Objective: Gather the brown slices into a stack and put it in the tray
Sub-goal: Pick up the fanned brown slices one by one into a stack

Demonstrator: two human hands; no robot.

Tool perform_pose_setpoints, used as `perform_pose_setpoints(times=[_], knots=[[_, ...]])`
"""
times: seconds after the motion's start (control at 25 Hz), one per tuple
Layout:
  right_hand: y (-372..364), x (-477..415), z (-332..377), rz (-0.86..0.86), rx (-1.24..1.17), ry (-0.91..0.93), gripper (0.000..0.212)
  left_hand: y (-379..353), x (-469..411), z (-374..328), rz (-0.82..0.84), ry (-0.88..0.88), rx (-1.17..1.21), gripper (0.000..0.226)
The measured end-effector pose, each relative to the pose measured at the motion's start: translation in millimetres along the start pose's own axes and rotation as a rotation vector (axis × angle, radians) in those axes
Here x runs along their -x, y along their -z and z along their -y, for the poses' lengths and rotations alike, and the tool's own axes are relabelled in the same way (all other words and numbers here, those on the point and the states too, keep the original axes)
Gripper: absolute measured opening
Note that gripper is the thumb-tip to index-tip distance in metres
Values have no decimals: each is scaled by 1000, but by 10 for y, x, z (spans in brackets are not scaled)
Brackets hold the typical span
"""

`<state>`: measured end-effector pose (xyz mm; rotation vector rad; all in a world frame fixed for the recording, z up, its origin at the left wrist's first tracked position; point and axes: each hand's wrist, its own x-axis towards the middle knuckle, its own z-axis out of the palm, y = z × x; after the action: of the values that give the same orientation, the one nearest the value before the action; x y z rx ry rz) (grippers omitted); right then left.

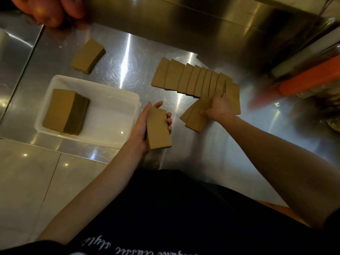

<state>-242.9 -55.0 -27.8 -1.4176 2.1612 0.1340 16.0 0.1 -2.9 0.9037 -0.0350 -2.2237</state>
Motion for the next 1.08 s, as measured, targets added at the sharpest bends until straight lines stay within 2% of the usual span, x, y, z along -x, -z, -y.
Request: perform_pose_setpoints(times=[0.08,0.28,0.4,0.6,0.76,0.84,0.96,1.08], knots=[[21,37,-21,-1,-116,17,78,19,-11,-4,-5,-3,-9,39],[144,362,-80,77,-590,45,56,37,-46,-5,-35,-4,-25,42],[295,603,-143,161,-713,58,56,54,-59,-14,-45,6,-42,44],[688,934,-101,308,-700,165,59,23,-55,23,-42,46,-159,51],[852,1186,129,414,-722,354,33,-49,-32,60,-32,63,-309,55],[822,1256,262,390,-673,401,30,-104,-4,88,7,78,-331,62],[674,1287,384,309,-595,432,37,-153,46,125,43,118,-367,77],[506,1333,420,170,-513,483,42,-142,77,169,33,148,-394,73]])
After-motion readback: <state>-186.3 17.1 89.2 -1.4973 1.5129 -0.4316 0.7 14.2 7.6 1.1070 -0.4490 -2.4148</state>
